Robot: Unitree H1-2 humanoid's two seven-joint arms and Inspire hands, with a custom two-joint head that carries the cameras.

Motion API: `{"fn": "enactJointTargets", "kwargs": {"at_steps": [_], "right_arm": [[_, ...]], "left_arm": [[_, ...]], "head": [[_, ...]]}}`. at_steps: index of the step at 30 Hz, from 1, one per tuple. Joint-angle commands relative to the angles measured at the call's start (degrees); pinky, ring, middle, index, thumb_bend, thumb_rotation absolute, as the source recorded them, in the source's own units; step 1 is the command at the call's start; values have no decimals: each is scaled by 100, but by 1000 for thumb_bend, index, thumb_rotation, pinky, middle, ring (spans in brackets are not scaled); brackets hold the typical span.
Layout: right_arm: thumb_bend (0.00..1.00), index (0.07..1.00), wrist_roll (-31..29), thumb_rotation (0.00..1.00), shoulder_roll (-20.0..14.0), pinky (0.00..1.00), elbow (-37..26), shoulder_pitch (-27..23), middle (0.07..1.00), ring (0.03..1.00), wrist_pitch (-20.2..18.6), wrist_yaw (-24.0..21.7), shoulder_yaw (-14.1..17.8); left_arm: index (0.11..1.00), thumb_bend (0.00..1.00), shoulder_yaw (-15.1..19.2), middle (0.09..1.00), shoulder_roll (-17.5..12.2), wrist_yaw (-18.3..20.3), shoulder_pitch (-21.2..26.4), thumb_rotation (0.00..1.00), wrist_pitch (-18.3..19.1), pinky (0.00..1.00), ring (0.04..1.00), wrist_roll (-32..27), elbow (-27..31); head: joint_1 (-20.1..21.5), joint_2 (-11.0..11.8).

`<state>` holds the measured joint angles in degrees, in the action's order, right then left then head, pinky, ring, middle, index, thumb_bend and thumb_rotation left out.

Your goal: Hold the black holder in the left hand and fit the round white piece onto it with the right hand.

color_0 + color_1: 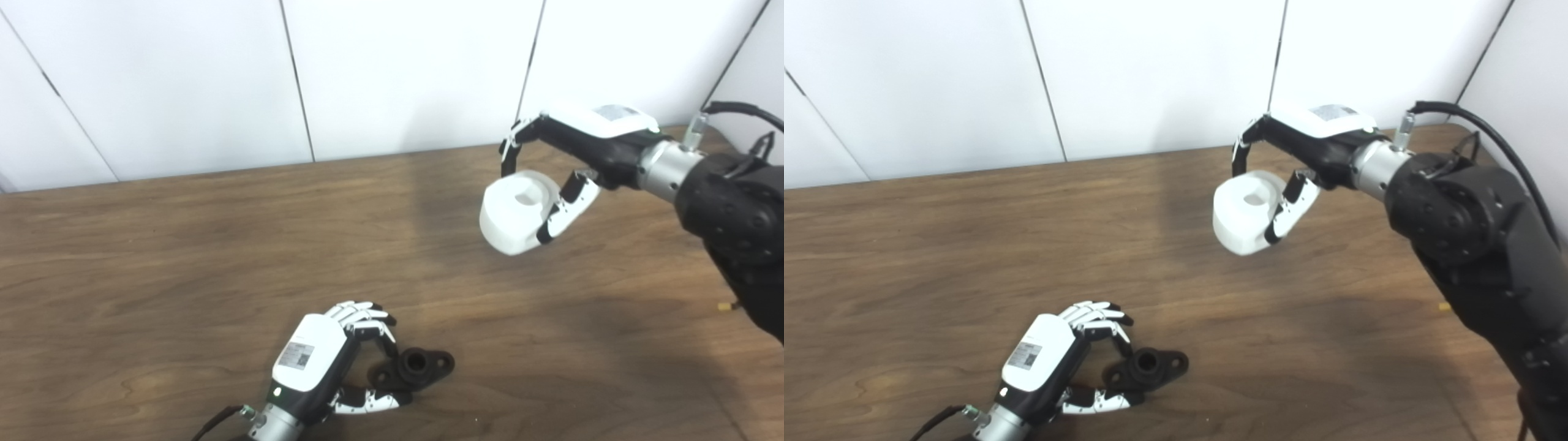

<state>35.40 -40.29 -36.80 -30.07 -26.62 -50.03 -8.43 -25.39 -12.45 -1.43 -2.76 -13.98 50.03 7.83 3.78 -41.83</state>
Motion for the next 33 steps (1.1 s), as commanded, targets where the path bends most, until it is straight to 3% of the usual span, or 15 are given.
{"fn": "enactJointTargets", "kwargs": {"at_steps": [1,10,14,21,33], "right_arm": [[523,483,-91,131,46,793,-308,-114,767,882,-28,-63,177],[523,482,-162,128,605,826,-1010,96,774,891,-25,-631,370],[523,482,-10,129,725,807,-1290,239,763,879,-12,-490,273],[523,483,-43,129,818,829,-1555,426,766,895,-25,-637,259],[524,483,-78,131,970,787,-1387,543,770,896,88,-444,-83]], "left_arm": [[485,522,-187,734,120,122,-184,48,77,832,813,89,-131],[485,522,-212,739,159,346,-139,48,348,823,820,52,65],[485,522,-258,737,171,440,-116,48,476,829,819,104,145],[485,522,-328,732,204,466,-104,49,612,823,812,208,249],[485,523,-317,733,181,504,37,49,649,834,811,126,171]], "head": [[2,-6],[-173,-310],[-254,-435],[-441,-683],[-419,-921]]}}
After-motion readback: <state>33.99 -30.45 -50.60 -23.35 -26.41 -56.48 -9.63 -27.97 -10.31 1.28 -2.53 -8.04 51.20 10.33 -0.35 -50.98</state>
